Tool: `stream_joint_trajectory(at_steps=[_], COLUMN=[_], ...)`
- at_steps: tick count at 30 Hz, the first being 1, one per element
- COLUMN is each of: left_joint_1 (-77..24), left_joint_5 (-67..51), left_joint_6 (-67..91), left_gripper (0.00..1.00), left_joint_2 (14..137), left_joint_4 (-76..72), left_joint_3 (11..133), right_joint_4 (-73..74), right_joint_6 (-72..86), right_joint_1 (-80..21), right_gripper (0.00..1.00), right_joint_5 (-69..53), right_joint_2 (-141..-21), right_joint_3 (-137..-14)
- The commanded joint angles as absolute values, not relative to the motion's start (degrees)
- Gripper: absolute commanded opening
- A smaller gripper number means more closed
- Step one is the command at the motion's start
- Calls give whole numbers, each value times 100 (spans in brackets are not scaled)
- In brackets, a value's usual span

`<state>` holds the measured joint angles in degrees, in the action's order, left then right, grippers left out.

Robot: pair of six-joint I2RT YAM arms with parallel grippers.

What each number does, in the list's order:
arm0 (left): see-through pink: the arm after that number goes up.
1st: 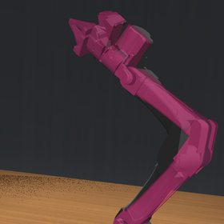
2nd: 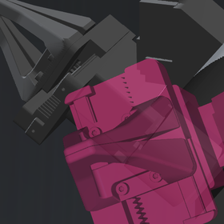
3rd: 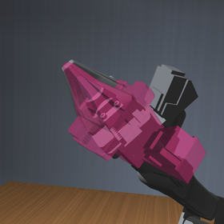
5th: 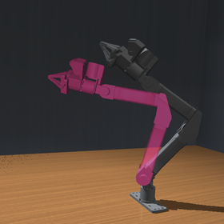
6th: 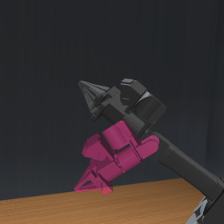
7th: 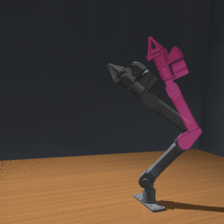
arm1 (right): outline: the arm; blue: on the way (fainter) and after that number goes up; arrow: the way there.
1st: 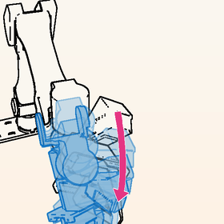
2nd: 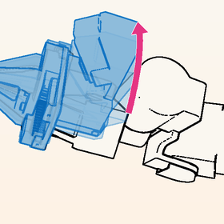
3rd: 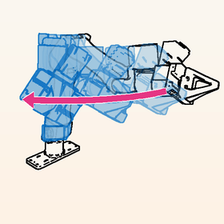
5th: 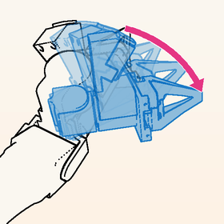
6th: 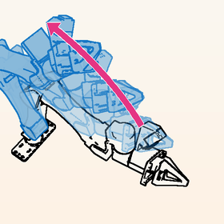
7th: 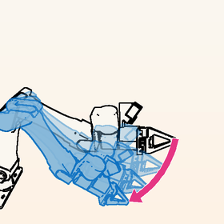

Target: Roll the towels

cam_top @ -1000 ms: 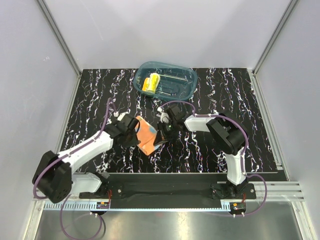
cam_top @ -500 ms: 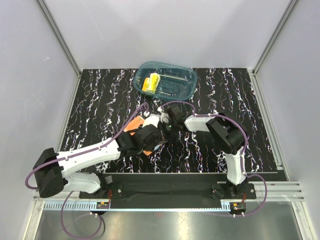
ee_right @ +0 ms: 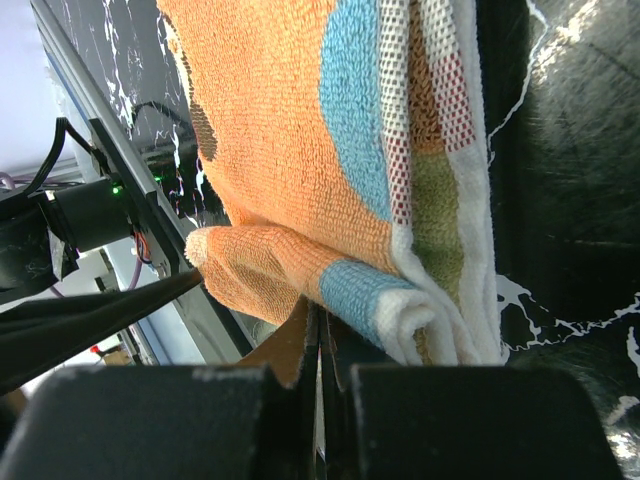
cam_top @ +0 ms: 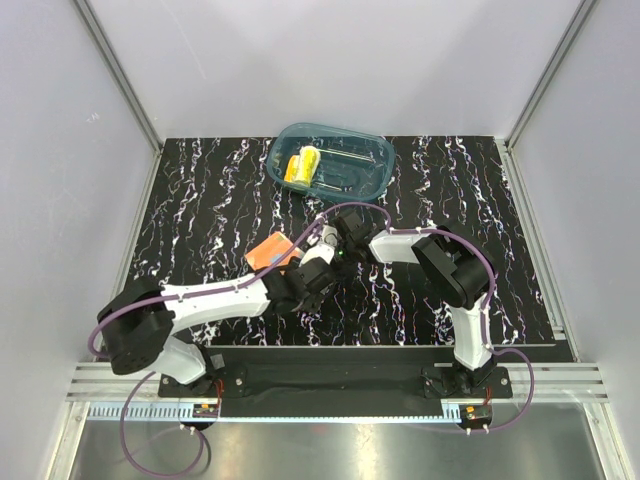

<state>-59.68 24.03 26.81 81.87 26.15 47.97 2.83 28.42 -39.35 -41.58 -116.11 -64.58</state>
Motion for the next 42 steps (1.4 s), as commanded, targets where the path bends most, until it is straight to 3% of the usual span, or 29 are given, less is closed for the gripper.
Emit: stream_joint_trajectory(at_steps=[1, 29, 42], left_joint_1=[-6003, -6372, -6398], left_joint_5=[2531, 2751, 2812], left_joint_6=[2680, 2988, 3015], left_gripper=[60, 57, 44], left_joint_2=[8358, 9298, 9843], left_joint_4=[2347, 2549, 3014], left_joint_3=[4711, 4799, 5475], right_joint_4=[633, 2171, 2189], right_joint_6=[2698, 2092, 2162], right_joint_1=[-3911, -3322, -3208], right_gripper=[0, 0, 0], right_joint_5=[-3902, -4008, -4113], right_joint_2=[-11751, -12331, -12718], right_joint_3=[-6337, -8077, -8349])
